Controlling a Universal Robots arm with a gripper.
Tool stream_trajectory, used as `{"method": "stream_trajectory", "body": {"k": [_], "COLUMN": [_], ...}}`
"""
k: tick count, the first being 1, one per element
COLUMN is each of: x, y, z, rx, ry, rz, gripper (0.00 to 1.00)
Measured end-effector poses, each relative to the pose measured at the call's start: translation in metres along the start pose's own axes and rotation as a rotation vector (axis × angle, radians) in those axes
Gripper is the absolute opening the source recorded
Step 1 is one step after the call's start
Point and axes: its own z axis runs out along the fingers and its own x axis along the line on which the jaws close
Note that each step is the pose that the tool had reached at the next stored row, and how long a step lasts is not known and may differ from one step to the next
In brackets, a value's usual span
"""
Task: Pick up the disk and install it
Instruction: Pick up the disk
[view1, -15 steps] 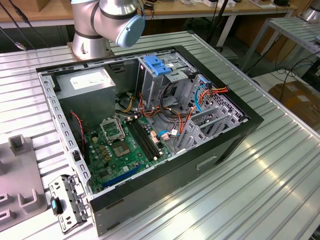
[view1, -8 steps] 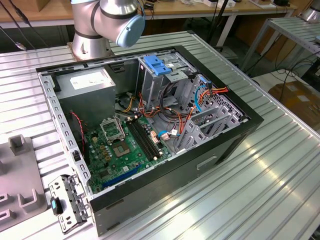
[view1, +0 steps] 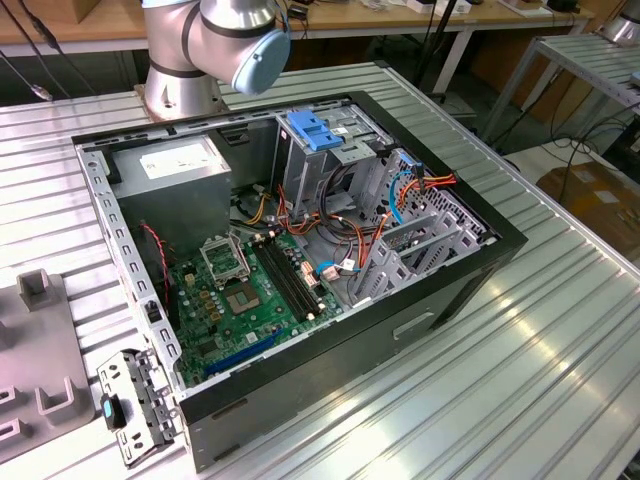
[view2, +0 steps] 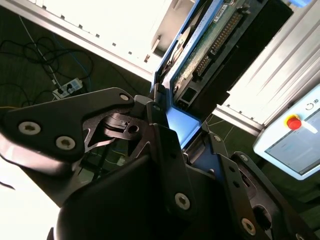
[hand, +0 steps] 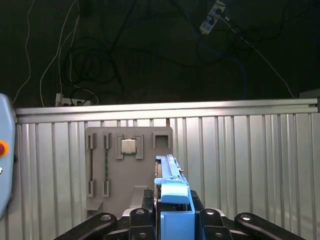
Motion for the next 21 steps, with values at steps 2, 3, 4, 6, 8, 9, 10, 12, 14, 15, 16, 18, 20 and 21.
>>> {"method": "stream_trajectory", "body": {"k": [2,3,4,6,8,9,10,12,14,15,16,18,20,21], "x": [-0.0001,-0.0001,-0.0001,-0.0002,-0.0003,-0.0004,-0.0004,-0.0005,-0.0005,-0.0006,-0.0007,-0.0007,-0.0009,-0.0009], "y": [-0.0017,-0.0024,-0.0034,-0.0049,-0.0081,-0.0091,-0.0098,-0.0115,-0.0134,-0.0148,-0.0157,-0.0176,-0.0204,-0.0212], "z": [-0.0001,-0.0001,-0.0001,-0.0002,-0.0002,-0.0003,-0.0002,-0.0004,-0.0004,-0.0004,-0.0004,-0.0005,-0.0006,-0.0006], "rx": [0.0000,0.0000,0.0000,-0.0001,0.0000,0.0000,0.0000,-0.0001,0.0000,-0.0001,0.0000,0.0000,-0.0001,-0.0001], "ry": [0.0000,0.0000,0.0000,0.0000,0.0000,0.0000,0.0000,0.0001,0.0000,0.0000,0.0000,0.0000,0.0000,0.0000], "rz": [0.000,0.000,0.000,0.000,0.000,0.000,0.000,0.000,0.000,0.000,0.000,0.000,0.000,0.000], "gripper": [0.37,0.37,0.37,0.37,0.37,0.37,0.37,0.37,0.37,0.37,0.37,0.37,0.37,0.37]}}
